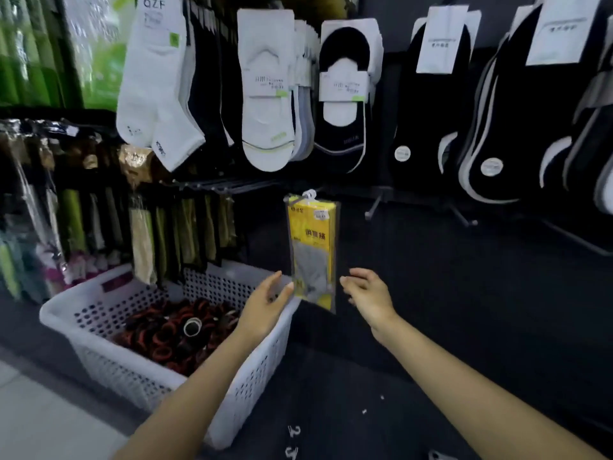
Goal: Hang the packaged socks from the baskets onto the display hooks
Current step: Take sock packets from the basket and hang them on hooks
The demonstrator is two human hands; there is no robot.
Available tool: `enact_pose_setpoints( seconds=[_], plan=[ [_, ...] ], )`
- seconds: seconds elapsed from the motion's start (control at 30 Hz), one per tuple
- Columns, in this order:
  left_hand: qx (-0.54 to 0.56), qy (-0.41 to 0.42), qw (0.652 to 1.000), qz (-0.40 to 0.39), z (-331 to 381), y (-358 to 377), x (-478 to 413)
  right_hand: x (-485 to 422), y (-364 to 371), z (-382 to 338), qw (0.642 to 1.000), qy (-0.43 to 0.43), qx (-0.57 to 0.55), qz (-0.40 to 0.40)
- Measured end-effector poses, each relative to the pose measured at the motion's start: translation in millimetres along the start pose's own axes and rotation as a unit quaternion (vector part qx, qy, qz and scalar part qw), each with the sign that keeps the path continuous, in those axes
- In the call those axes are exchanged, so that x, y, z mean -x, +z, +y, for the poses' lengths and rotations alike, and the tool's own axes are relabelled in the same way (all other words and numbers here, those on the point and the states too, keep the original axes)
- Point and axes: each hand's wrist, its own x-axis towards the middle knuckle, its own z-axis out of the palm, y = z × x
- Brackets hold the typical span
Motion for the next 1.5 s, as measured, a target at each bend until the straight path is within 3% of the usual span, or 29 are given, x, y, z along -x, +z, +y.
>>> enact_pose_setpoints(
  seconds=[0.2, 0.33, 0.47, 0.67, 0.83, 1.0, 1.07, 1.23, 1.37, 1.5],
  plan=[
    [-0.001, -0.087, 0.99, -0.11, -69.7, 46.8, 135.9, 112.2, -57.8, 97.4, 0.98, 0.106, 0.088, -0.142],
    [0.028, -0.161, 0.965, -0.205, -117.8, 79.1, 227.7, 176.2, -86.9, 176.7, 0.954, 0.178, 0.144, -0.194],
    [-0.03, -0.191, 0.939, -0.284, -162.3, 94.4, 292.4, 228.3, -99.1, 245.1, 0.918, 0.205, 0.227, -0.252],
    [-0.072, -0.284, 0.896, -0.333, -188.1, 112.6, 330.8, 253.3, -103.6, 293.1, 0.854, 0.175, 0.361, -0.33],
    [-0.081, -0.254, 0.918, -0.293, -190.4, 133.1, 348.5, 257.5, -98.3, 307.2, 0.828, 0.071, 0.458, -0.316],
    [-0.092, -0.205, 0.934, -0.278, -192.0, 129.8, 355.7, 261.3, -99.1, 311.8, 0.847, 0.101, 0.391, -0.345],
    [-0.055, -0.201, 0.946, -0.249, -188.9, 127.7, 353.9, 256.6, -102.3, 306.6, 0.872, 0.111, 0.338, -0.337],
    [0.137, -0.261, 0.945, -0.145, -152.4, 117.7, 328.1, 234.1, -109.9, 266.6, 0.965, 0.089, 0.172, -0.175],
    [0.196, -0.251, 0.928, -0.193, -108.6, 109.2, 292.7, 222.6, -107.8, 217.0, 0.987, 0.063, 0.046, -0.137],
    [0.221, -0.181, 0.927, -0.244, -57.3, 89.8, 249.2, 214.0, -100.5, 170.7, 0.989, 0.046, -0.052, -0.134]
  ],
)
